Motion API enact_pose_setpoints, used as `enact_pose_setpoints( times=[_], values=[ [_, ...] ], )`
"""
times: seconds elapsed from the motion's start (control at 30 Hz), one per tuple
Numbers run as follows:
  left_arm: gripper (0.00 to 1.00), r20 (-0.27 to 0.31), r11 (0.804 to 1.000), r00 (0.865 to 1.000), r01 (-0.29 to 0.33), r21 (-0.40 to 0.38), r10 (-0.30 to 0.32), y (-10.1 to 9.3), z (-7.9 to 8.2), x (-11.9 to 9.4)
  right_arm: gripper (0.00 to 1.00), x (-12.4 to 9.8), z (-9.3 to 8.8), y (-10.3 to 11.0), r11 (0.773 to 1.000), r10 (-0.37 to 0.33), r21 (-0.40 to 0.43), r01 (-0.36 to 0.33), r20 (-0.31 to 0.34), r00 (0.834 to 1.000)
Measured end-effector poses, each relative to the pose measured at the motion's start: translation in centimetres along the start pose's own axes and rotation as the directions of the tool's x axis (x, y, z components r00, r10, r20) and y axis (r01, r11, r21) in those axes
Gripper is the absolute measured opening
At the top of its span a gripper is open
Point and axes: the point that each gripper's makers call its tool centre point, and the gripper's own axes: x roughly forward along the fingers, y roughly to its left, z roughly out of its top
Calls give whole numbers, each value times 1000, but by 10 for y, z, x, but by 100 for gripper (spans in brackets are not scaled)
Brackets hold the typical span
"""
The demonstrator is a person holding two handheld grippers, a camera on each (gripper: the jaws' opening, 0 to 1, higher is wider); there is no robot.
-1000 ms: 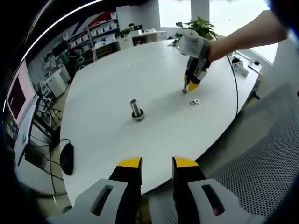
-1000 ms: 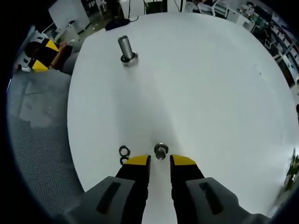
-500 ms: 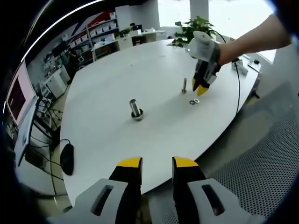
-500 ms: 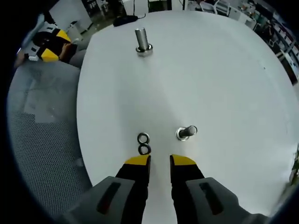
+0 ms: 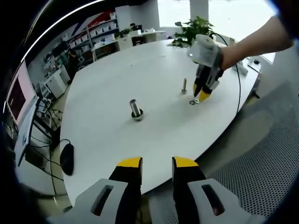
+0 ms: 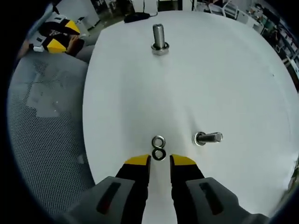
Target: Place the washer onto the threaded stud by aligning its center hole with the stud, sliding it down to the base, and recovering from edge contact or off-axis alignment until the washer reaches the visible bottom stop.
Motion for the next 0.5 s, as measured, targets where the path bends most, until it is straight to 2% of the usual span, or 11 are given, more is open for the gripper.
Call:
enact_pose_setpoints(
  times=[0.5],
  values=[
    [23, 2, 1000, 1000, 4, 2, -4, 0, 1, 0, 19, 4, -1, 1, 999, -3, -37, 3, -6, 1000]
  ],
)
